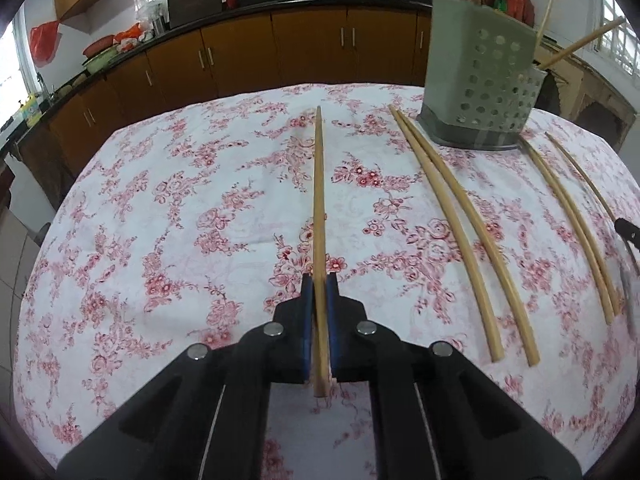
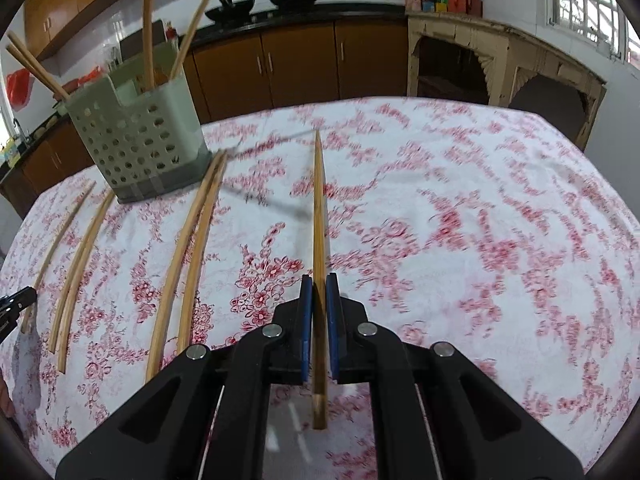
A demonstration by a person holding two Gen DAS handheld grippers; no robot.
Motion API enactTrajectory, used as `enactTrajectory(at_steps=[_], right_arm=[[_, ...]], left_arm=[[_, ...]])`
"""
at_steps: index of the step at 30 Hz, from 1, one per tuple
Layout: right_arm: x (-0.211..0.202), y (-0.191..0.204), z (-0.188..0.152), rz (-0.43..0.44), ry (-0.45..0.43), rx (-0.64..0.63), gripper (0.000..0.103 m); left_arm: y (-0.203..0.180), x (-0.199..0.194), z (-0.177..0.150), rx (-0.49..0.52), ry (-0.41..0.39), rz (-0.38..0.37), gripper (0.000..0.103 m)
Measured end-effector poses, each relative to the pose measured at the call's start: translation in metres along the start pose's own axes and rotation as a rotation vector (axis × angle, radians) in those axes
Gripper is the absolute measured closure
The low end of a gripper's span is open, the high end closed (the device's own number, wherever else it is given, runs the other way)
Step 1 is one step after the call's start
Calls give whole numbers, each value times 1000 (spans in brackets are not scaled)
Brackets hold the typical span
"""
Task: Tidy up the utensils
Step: 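Lift the left gripper's chopstick upright toward the green holder while the right gripper lifts its own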
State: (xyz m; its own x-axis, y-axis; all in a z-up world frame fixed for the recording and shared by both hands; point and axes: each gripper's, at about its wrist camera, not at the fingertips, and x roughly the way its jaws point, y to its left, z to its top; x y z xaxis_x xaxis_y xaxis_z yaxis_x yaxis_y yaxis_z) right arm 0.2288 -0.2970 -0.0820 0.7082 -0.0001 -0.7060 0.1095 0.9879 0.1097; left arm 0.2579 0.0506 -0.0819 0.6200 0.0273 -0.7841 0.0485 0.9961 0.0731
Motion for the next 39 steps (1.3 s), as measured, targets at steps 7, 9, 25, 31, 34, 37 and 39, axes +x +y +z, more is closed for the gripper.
enactTrajectory(at_steps=[7,9,25,31,34,37,39], right_arm=[[-37,-13,15,-9,-118,18,96],[-48,-15,21,-9,-155,20,96],[-122,-8,67,65,-402,11,96],[-126,-2,74,81,-405,4,96],[-130,2,77,90,-401,5,96],[-137,5,82,119,-395,10,96],[-143,7,88,148,-391,13,96]], left_arm=[[1,-38,6,39,-77,-7,95],[1,-54,11,47,-120,-14,95],[10,-145,68,-22,-382,-118,95],[6,-155,80,-18,-409,-126,95],[5,-160,84,-17,-416,-133,96],[-1,-170,90,-10,-430,-151,96],[-5,-180,95,0,-449,-164,96]])
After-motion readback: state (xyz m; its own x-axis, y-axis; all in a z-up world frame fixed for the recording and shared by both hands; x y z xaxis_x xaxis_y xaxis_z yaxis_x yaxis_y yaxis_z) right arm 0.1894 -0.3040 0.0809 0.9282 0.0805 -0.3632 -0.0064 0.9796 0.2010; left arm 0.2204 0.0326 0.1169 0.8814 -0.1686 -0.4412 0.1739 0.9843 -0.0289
